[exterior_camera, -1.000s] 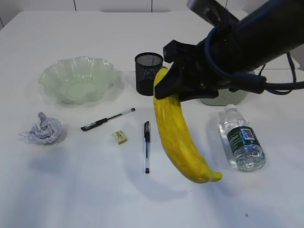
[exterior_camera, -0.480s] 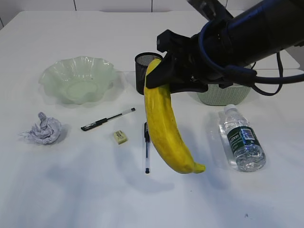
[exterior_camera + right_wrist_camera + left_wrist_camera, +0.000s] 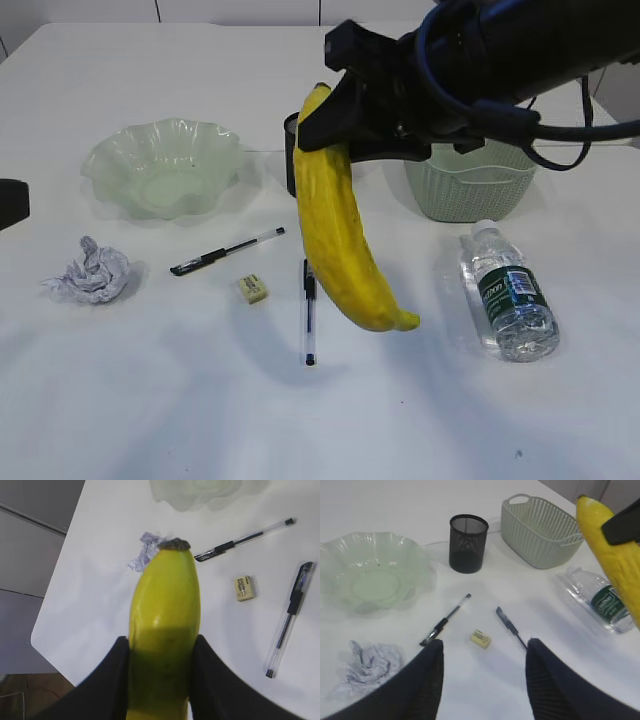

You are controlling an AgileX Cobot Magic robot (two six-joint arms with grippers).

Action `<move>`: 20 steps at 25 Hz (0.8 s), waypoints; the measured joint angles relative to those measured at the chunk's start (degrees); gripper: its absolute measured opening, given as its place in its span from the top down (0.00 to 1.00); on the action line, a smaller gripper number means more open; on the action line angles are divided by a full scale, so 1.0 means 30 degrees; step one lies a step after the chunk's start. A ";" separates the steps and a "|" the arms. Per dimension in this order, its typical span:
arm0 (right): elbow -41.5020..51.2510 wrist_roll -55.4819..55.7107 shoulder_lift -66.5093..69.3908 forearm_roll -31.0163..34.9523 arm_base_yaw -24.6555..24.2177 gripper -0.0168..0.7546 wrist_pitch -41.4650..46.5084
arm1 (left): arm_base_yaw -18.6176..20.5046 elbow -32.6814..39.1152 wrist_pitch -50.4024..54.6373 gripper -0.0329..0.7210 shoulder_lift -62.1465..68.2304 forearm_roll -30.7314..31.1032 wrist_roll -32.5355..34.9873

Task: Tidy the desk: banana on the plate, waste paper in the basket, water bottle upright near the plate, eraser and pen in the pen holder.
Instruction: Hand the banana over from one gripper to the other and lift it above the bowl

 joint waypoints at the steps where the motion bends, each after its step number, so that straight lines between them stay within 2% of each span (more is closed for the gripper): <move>1: -0.0053 0.0000 0.0000 0.0000 0.0000 0.69 0.0047 | -0.0039 0.0000 -0.0405 0.47 0.0431 0.0414 0.0000; 4: -0.0130 0.0000 0.0000 0.0000 0.0000 0.69 0.0385 | -0.0039 0.0000 -0.0750 0.47 0.1808 0.1819 0.0037; 9: -0.0130 -0.0011 0.0030 0.0000 0.0000 0.69 0.0583 | -0.0039 0.0000 -0.2182 0.47 0.3792 0.1944 0.0067; 16: -0.0130 -0.0011 0.0030 0.0000 0.0000 0.69 0.0452 | -0.0156 0.0000 -0.8347 0.47 0.6055 0.1776 0.0031; 20: -0.0130 -0.0011 0.0030 0.0000 0.0000 0.69 -0.0064 | -0.0276 0.0079 -1.2076 0.47 0.7500 0.2158 -0.1508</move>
